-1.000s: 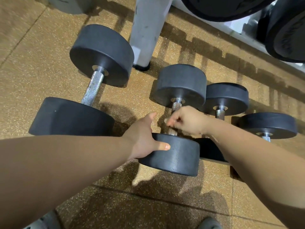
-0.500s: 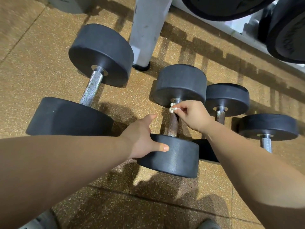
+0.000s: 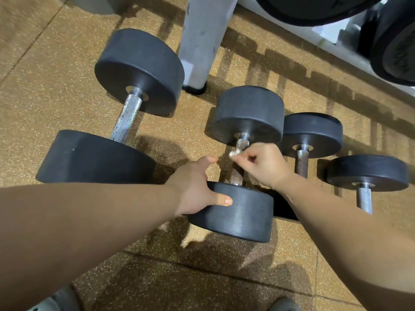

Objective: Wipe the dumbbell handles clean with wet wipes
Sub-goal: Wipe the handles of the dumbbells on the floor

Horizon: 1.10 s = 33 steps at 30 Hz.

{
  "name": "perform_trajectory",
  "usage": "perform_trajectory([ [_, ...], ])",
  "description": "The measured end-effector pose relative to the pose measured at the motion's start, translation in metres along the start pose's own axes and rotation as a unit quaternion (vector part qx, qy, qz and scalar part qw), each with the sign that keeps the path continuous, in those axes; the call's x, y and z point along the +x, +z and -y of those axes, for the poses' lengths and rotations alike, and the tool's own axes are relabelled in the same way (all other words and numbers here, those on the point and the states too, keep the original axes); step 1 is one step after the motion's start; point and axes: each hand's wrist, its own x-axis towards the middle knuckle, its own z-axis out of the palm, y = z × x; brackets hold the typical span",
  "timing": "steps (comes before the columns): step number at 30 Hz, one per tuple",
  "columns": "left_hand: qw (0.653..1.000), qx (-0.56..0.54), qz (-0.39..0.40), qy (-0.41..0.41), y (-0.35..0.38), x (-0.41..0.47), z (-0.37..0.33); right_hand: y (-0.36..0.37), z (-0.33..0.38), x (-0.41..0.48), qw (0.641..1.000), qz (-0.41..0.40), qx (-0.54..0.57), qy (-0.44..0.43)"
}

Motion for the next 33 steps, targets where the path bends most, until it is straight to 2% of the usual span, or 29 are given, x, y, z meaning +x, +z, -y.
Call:
perform_trajectory([
  [4,1.0,-0.012,0.0,-0.003,0.001,-0.001,0.0,0.003,-0.002,-0.016,0.999,0.041,0.021,-0.016],
  [6,1.0,-0.012,-0.001,-0.006,0.003,0.0,0.002,0.001,-0.004,-0.004,0.999,0.027,0.023,-0.029],
  [10,1.0,-0.003,0.005,-0.013,0.001,0.002,0.001,-0.002,-0.008,0.021,0.999,0.005,-0.042,-0.01],
  [12,1.0,0.007,0.007,-0.011,-0.001,0.002,-0.001,-0.008,-0.008,0.016,0.997,0.048,-0.042,-0.033],
  [15,1.0,0.002,0.004,-0.012,-0.001,0.003,-0.001,-0.014,0.001,-0.007,0.979,0.178,-0.042,-0.086],
  [17,1.0,0.002,0.002,-0.009,0.0,0.003,0.0,-0.012,0.001,-0.011,0.966,0.211,-0.062,-0.133],
  [20,1.0,0.023,0.003,-0.002,-0.001,0.003,0.0,-0.005,-0.005,0.013,0.968,0.154,-0.129,-0.147],
  [23,0.999,0.049,0.009,0.013,-0.001,0.004,-0.001,-0.001,-0.002,0.038,0.966,0.081,-0.228,-0.088],
  [25,0.998,0.064,0.013,0.018,-0.003,0.005,-0.002,-0.003,-0.001,0.04,0.974,0.055,-0.205,-0.074],
  [28,0.997,0.068,0.016,0.02,-0.004,0.004,-0.003,-0.013,-0.006,0.016,0.981,0.123,-0.098,-0.113],
  [30,0.998,0.057,0.016,0.022,-0.005,0.004,-0.002,-0.016,-0.012,-0.002,0.972,0.166,-0.098,-0.137],
  [33,0.998,0.058,0.014,0.027,-0.004,0.004,-0.001,-0.013,-0.016,-0.015,0.967,0.148,-0.113,-0.174],
])
